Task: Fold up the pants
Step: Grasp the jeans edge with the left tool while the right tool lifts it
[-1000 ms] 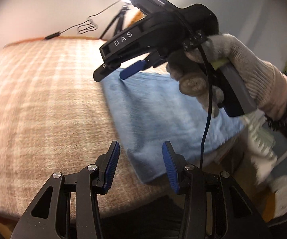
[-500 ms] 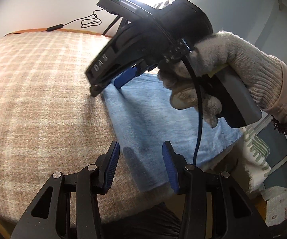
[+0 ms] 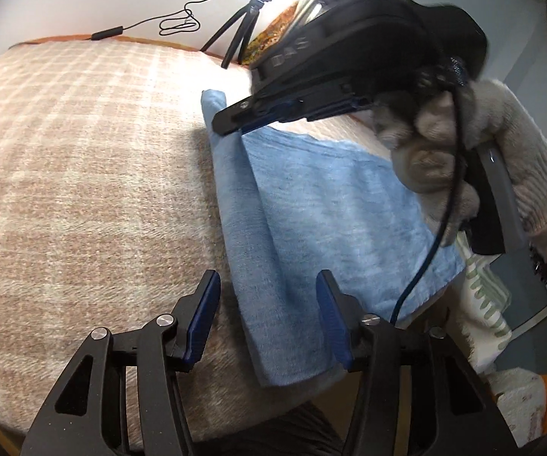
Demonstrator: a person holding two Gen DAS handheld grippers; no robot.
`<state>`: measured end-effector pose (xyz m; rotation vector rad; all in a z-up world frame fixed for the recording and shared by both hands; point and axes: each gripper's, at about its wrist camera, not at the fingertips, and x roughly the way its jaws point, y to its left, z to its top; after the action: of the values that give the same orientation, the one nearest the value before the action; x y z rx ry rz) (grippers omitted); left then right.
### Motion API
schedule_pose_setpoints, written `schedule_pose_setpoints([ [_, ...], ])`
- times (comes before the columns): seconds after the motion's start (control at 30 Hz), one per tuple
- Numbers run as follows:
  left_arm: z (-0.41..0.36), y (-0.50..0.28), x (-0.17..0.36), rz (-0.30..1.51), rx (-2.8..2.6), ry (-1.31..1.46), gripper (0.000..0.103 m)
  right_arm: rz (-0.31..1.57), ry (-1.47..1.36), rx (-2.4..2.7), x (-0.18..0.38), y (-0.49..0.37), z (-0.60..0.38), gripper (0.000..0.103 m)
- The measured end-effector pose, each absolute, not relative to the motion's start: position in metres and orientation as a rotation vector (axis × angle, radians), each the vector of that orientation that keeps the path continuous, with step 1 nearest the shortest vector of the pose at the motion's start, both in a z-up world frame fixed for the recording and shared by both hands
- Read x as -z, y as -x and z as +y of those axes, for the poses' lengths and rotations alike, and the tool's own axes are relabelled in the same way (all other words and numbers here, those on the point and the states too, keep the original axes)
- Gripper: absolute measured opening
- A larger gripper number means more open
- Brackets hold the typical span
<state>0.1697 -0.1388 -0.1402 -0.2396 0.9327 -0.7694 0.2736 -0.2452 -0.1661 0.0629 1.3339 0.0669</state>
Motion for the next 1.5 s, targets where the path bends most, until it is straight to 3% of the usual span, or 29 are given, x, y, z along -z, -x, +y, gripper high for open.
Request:
schedule_pose_setpoints([
  [0.07, -0.141, -0.17, 0.141, 0.934, 0.786, 0.259, 0.025, 1.319, -0.078, -0.07, 0.16, -0.272, -0.25, 0.004],
  [0.17, -0.142, -0.167, 0.136, 0.899, 0.767, 0.247, 0.018, 1.311, -0.069, -0.069, 0.158, -0.272, -0.252, 0.004],
  [0.27, -0.145, -0.161, 0.127, 0.859, 0.767, 0.214, 0.016, 1.316, -0.05, -0.08, 0.151, -0.274, -0.246, 0.013],
  [0.3, -0.147, -0.16, 0.125, 0.848, 0.768, 0.197, 0.016, 1.325, -0.033, -0.075, 0.15, -0.274, -0.244, 0.021],
  [0.33, -0.149, -0.158, 0.121, 0.834, 0.768, 0.177, 0.015, 1.331, -0.023, -0.073, 0.155, -0.275, -0.234, 0.041],
  [0.37, -0.15, -0.157, 0.12, 0.827, 0.77, 0.17, 0.015, 1.336, 0.004, -0.076, 0.152, -0.274, -0.231, 0.046],
  [0.57, -0.16, -0.154, 0.114, 0.807, 0.776, 0.131, 0.015, 1.407, 0.092, -0.055, 0.169, -0.28, -0.219, 0.049],
  [0.63, -0.159, -0.154, 0.111, 0.801, 0.78, 0.121, 0.015, 1.432, 0.111, -0.042, 0.176, -0.281, -0.217, 0.049],
  [0.83, -0.163, -0.155, 0.112, 0.81, 0.763, 0.098, 0.016, 1.402, 0.116, -0.035, 0.178, -0.28, -0.219, 0.013],
  [0.97, -0.163, -0.159, 0.117, 0.842, 0.726, 0.112, 0.046, 1.349, 0.047, -0.048, 0.166, -0.275, -0.234, 0.006],
  [1.1, -0.165, -0.162, 0.121, 0.866, 0.757, 0.153, 0.04, 1.294, -0.013, -0.062, 0.154, -0.265, -0.247, 0.005],
  [1.17, -0.168, -0.16, 0.116, 0.847, 0.785, 0.145, 0.021, 1.264, -0.037, -0.065, 0.148, -0.259, -0.256, 0.004],
  [1.2, -0.169, -0.158, 0.113, 0.832, 0.791, 0.14, 0.018, 1.243, -0.054, -0.069, 0.143, -0.255, -0.26, 0.004],
  [1.5, -0.191, -0.158, 0.081, 0.758, 0.898, 0.156, 0.014, 1.067, -0.205, -0.081, 0.104, -0.219, -0.306, 0.004],
])
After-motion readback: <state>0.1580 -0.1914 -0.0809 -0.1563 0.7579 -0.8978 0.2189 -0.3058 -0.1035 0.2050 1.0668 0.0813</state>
